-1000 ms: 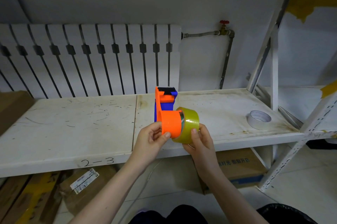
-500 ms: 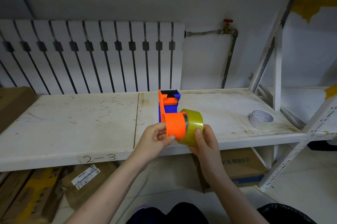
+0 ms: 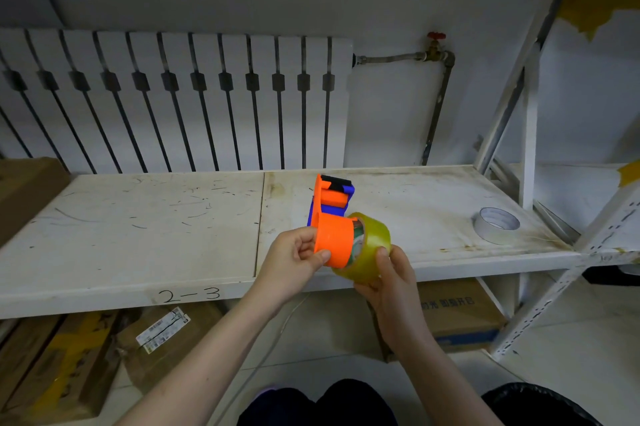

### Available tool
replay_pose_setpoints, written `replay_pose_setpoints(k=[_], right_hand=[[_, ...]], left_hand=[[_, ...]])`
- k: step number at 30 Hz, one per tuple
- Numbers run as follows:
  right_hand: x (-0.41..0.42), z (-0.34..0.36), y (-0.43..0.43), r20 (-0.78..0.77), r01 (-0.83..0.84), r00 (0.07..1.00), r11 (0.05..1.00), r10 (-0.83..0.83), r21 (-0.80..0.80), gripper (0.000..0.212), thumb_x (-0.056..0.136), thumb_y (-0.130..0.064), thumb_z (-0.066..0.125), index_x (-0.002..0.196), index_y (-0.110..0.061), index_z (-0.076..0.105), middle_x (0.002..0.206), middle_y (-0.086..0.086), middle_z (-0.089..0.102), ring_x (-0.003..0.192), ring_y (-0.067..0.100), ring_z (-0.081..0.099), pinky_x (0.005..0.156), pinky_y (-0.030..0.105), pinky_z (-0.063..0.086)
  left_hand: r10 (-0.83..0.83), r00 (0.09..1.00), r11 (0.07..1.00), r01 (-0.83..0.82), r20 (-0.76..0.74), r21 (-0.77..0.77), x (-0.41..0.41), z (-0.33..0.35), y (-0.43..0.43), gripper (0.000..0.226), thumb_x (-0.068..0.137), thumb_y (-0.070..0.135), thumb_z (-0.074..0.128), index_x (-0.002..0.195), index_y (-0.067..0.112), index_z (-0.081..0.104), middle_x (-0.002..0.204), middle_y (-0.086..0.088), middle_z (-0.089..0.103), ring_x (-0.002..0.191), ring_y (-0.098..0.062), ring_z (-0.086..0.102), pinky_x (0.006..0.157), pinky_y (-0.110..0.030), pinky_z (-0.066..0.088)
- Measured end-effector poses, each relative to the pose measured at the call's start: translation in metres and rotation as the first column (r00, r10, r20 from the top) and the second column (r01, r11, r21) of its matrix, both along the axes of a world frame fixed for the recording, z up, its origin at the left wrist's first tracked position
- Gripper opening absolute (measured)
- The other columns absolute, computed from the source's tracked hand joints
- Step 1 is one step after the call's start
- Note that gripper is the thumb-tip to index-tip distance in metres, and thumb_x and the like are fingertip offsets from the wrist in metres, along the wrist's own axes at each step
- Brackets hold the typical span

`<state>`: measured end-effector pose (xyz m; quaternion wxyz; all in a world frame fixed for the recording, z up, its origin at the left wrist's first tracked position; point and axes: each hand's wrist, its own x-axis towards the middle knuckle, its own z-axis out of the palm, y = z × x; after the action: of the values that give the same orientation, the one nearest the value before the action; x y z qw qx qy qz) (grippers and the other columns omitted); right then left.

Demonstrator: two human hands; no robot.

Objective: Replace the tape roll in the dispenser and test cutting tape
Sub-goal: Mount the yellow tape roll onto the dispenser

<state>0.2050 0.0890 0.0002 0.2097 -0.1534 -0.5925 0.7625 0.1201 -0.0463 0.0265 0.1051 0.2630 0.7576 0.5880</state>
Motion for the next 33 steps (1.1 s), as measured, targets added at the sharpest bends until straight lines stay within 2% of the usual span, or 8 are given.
replay_pose_setpoints(k=[3, 6, 9, 19, 22, 26, 30, 33], right_hand=[[0.002, 0.002, 0.001, -0.022, 0.015, 1.0, 0.982, -0.011, 0.19, 0.021, 0.099, -0.027, 0.044, 0.092, -0.009, 0.051, 0.098, 0.026, 0.056, 0.084, 0.024, 0.056, 0.071, 0.045, 0.05], [0.002, 0.01, 0.006, 0.04, -0.056, 0.998, 0.958, 0.047, 0.28, 0.017, 0.098, -0.026, 0.044, 0.091, -0.014, 0.054, 0.096, 0.014, 0.061, 0.089, 0.025, 0.062, 0.077, 0.043, 0.054], [0.004, 0.014, 0.005, 0.065, -0.077, 0.996, 0.945, 0.059, 0.317, 0.013, 0.098, -0.027, 0.044, 0.09, -0.023, 0.054, 0.096, 0.001, 0.062, 0.098, 0.024, 0.063, 0.085, 0.044, 0.054], [0.003, 0.019, 0.004, 0.093, -0.087, 0.994, 0.942, 0.06, 0.325, 0.012, 0.095, -0.034, 0.045, 0.099, -0.023, 0.048, 0.107, 0.006, 0.057, 0.103, 0.023, 0.06, 0.093, 0.045, 0.052], [0.006, 0.015, 0.0, 0.097, -0.142, 0.989, 0.909, 0.113, 0.392, 0.034, 0.095, -0.037, 0.043, 0.126, -0.023, 0.045, 0.116, -0.002, 0.059, 0.105, 0.008, 0.06, 0.091, 0.029, 0.052], [0.009, 0.012, -0.013, 0.097, -0.165, 0.986, 0.844, 0.134, 0.51, 0.048, 0.099, -0.032, 0.039, 0.145, -0.026, 0.029, 0.125, -0.015, 0.056, 0.11, -0.008, 0.054, 0.085, 0.007, 0.045], [0.009, 0.018, -0.025, 0.18, -0.19, 0.978, 0.784, 0.101, 0.591, 0.068, 0.1, -0.031, 0.038, 0.149, -0.034, -0.008, 0.13, -0.009, 0.053, 0.11, 0.003, 0.056, 0.083, 0.011, 0.046], [0.003, 0.015, -0.032, 0.181, -0.193, 0.979, 0.727, 0.096, 0.659, 0.081, 0.097, -0.022, 0.047, 0.149, -0.033, -0.015, 0.134, -0.005, 0.051, 0.11, 0.005, 0.056, 0.09, 0.018, 0.046]], left_hand=[[-0.029, 1.0, 0.999, 0.029, 0.01, -0.024, -0.001, -0.001, -0.001, 0.01, 0.087, 0.005, 0.06, 0.09, 0.012, 0.066, 0.094, -0.015, 0.07, 0.091, -0.029, 0.067, 0.085, -0.042, 0.055], [0.031, 0.998, 0.998, -0.033, 0.053, 0.046, 0.002, -0.004, 0.001, 0.013, 0.087, 0.004, 0.059, 0.086, 0.017, 0.064, 0.093, -0.01, 0.069, 0.092, -0.024, 0.064, 0.082, -0.033, 0.052], [0.025, 0.997, 0.998, -0.029, 0.069, 0.058, 0.004, -0.004, 0.004, 0.01, 0.087, 0.007, 0.061, 0.095, 0.006, 0.066, 0.102, -0.016, 0.069, 0.1, -0.028, 0.065, 0.089, -0.04, 0.054], [-0.024, 0.995, 0.984, 0.007, 0.094, 0.178, 0.018, -0.002, 0.012, 0.023, 0.089, 0.009, 0.058, 0.11, 0.002, 0.065, 0.107, -0.011, 0.071, 0.099, -0.018, 0.068, 0.087, -0.029, 0.056], [-0.051, 0.99, 0.972, 0.019, 0.13, 0.233, 0.023, -0.002, 0.013, 0.024, 0.092, 0.015, 0.054, 0.105, -0.003, 0.063, 0.096, -0.008, 0.069, 0.087, -0.015, 0.065, 0.076, -0.018, 0.052], [-0.047, 0.982, 0.958, -0.007, 0.181, 0.288, 0.022, 0.002, 0.014, 0.037, 0.09, 0.03, 0.054, 0.1, -0.005, 0.06, 0.087, -0.011, 0.065, 0.08, -0.014, 0.06, 0.072, -0.022, 0.05], [-0.054, 0.978, 0.952, -0.011, 0.203, 0.306, 0.024, 0.007, 0.014, 0.022, 0.084, 0.017, 0.065, 0.103, 0.005, 0.065, 0.089, -0.003, 0.072, 0.078, -0.009, 0.066, 0.067, -0.019, 0.052], [-0.042, 0.975, 0.951, -0.028, 0.219, 0.308, 0.025, 0.005, 0.015, 0.024, 0.082, 0.013, 0.067, 0.105, 0.009, 0.066, 0.093, -0.002, 0.073, 0.084, -0.009, 0.068, 0.071, -0.019, 0.052]])
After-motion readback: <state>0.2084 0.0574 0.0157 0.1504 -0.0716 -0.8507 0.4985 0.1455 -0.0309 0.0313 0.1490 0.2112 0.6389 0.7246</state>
